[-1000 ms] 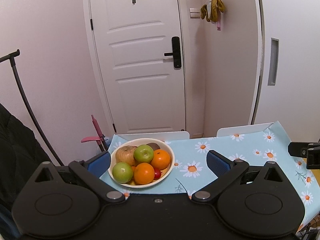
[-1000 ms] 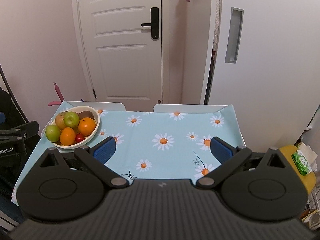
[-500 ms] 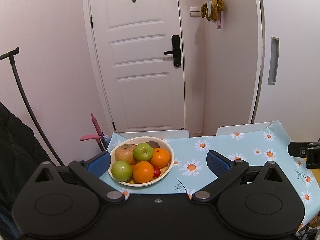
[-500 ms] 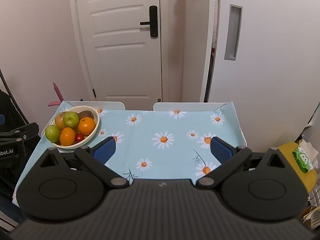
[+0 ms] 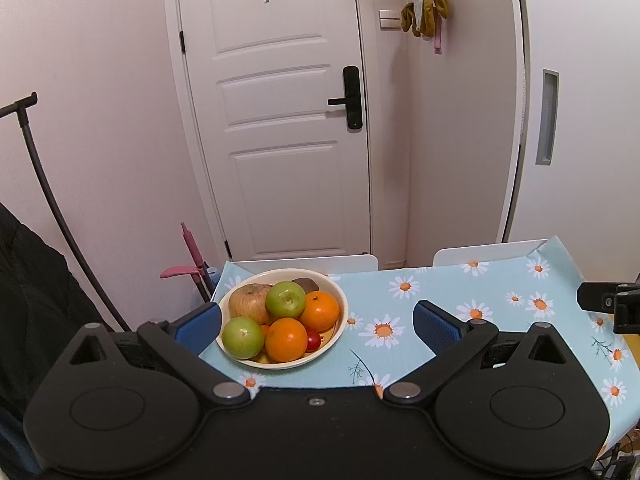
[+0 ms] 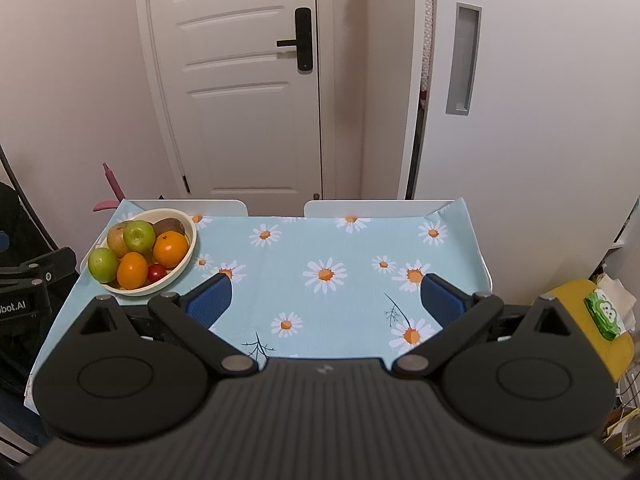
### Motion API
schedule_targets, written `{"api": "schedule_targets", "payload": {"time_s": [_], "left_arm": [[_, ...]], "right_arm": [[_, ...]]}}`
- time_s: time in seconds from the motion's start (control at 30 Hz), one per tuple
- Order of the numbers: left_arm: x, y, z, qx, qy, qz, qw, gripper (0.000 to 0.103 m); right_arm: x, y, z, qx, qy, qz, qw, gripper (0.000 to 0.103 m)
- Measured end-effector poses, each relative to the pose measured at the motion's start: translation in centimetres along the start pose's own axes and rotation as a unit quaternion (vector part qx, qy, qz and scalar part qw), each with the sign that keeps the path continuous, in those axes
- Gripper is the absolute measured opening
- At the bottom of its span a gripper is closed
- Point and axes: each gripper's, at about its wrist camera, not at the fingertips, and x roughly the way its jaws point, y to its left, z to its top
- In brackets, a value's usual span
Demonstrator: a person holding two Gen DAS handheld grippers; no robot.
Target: Organize fruits
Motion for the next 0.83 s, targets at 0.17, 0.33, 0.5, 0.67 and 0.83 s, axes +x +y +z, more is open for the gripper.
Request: {"api": "schedule_targets", "payload": {"time_s": [0.17,0.33,0.5,0.67,0.83], "left_arm": [[-0.01,-0.05,-0.14,0.002,0.0,0.0,1.0,0.103],[0.01,0.14,-0.33,0.002,0.0,-0.003,1.0,0.103],[-0.1,0.44,-0.26,-0.001,-0.003,-0.004,1.0,0.103],[-0.2,0.53,-0.29,0.0,-0.007,-0.006,1.0,0.103],[-0.24,0.84,-0.29,-0.006,-0.007,-0.01,0.9999,0.103]], "right_arm": [[0.01,-0.03,0.02,0.0,0.0,0.0,1.0,0.103],[0.02,-0.04,0.02,0.0,0.0,0.001,1.0,0.103],[0.03,0.04,0.02,0.0,0.0,0.001,1.0,0.103],[0.0,0.14,0.01,0.0,0.0,0.0,1.0,0.103],[0.0,0.15,0.0,0.0,0.0,0.0,1.0,0.103]]}}
